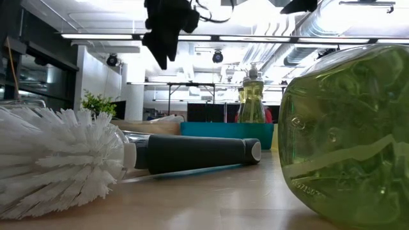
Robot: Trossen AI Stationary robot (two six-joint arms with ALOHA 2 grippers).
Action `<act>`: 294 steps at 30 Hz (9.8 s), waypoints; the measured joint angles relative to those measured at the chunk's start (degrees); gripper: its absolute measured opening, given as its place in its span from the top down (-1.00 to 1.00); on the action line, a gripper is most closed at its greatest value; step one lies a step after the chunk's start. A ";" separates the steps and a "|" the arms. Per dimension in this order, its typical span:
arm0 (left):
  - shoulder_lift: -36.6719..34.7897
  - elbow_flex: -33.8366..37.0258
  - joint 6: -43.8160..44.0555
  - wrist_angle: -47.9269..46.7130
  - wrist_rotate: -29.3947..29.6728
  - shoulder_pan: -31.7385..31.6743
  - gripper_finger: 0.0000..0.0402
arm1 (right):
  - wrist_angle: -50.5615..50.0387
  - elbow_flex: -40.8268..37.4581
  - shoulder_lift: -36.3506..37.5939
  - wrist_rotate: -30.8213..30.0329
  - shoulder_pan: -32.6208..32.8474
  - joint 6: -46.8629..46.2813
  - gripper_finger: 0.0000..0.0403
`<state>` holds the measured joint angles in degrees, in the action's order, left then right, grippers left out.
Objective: Pick & Place Kitchen Sink Supplies
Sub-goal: Put the cleaning brush into the orange bin, then put the green dishwashing liquid bottle into the blue bin
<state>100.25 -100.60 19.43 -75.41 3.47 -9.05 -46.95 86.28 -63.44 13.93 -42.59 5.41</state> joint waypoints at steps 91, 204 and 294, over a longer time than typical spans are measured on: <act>26.23 2.73 51.71 18.67 -4.83 33.50 0.36 | -5.61 0.00 1.55 -0.31 -0.07 3.94 -0.91; 17.20 -23.89 -38.69 -14.62 15.93 -28.60 0.36 | -1.10 0.02 -0.02 -15.15 -0.17 -5.37 -0.91; 16.76 0.65 -57.69 -12.56 14.15 -30.14 -0.10 | 1.81 0.02 -4.85 -11.52 -0.17 -6.27 -0.91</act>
<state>117.01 -99.94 -38.26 -87.97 17.62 -39.19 -45.15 86.30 -68.29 2.42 -42.76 -0.86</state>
